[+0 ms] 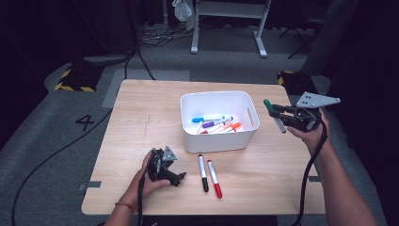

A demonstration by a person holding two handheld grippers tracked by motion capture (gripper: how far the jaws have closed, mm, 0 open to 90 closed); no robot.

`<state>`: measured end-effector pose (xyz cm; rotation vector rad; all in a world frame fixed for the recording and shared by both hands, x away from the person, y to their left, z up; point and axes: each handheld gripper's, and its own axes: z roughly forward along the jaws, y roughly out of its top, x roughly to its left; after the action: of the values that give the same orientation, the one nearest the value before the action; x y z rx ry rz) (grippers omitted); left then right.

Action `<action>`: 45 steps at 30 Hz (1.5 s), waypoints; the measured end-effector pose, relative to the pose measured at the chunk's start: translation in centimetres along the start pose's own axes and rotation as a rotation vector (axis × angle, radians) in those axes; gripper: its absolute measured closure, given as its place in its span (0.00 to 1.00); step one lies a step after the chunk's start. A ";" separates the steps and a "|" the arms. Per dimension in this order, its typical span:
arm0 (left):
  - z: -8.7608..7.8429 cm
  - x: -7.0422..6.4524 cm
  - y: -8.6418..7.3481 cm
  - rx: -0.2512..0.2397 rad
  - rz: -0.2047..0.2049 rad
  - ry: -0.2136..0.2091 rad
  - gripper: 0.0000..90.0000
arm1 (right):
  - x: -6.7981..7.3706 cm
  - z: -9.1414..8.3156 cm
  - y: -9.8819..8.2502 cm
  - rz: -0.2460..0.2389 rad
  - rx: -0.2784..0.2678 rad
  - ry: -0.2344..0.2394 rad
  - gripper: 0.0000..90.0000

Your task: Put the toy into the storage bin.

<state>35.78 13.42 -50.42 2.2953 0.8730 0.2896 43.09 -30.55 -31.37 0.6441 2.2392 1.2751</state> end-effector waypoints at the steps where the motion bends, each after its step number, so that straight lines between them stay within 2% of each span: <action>1: 0.0 0.0 0.0 0.001 0.002 0.000 0.00 | 0.0 0.1 0.5 -0.009 -0.002 0.002 0.83; 5: 0.0 0.0 0.0 0.001 0.001 0.000 0.00 | 0.1 0.7 2.3 -0.031 -0.019 0.009 0.83; 7: 0.0 0.0 0.0 0.001 0.001 0.000 0.00 | 0.2 1.2 3.1 -0.063 0.001 -0.004 0.83; 10: 0.0 0.0 0.0 0.001 0.001 0.000 0.00 | 0.5 2.0 4.3 -0.086 0.008 0.009 0.83; 14: 0.0 0.0 0.0 0.001 0.001 0.000 0.00 | 0.8 3.2 5.3 -0.115 0.010 0.013 0.83; 17: 0.0 0.0 0.0 0.001 0.001 0.000 0.00 | 1.2 4.3 5.8 -0.120 0.015 0.035 0.83; 21: 0.0 0.0 0.0 0.002 0.000 0.000 0.00 | 1.9 5.9 6.1 -0.142 0.035 0.071 0.83; 25: 0.0 0.0 0.0 0.001 0.001 -0.001 0.00 | 2.9 7.5 6.1 -0.196 0.072 0.120 0.83; 28: 0.0 0.0 0.0 0.003 0.000 -0.001 0.00 | 3.6 8.7 5.9 -0.218 0.099 0.141 0.83; 35: 0.0 0.0 0.0 0.001 0.001 0.000 0.00 | 4.7 10.5 5.2 -0.266 0.151 0.233 0.83; 43: 0.0 0.0 0.0 0.001 -0.001 0.000 0.00 | 6.3 12.3 4.5 -0.329 0.264 0.338 0.83; 45: 0.0 0.0 0.0 0.001 0.001 0.000 0.00 | 6.6 12.7 4.4 -0.343 0.294 0.347 0.83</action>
<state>35.78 13.43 -50.41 2.2973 0.8717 0.2898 46.48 -16.28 -34.35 0.1238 2.7051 0.9511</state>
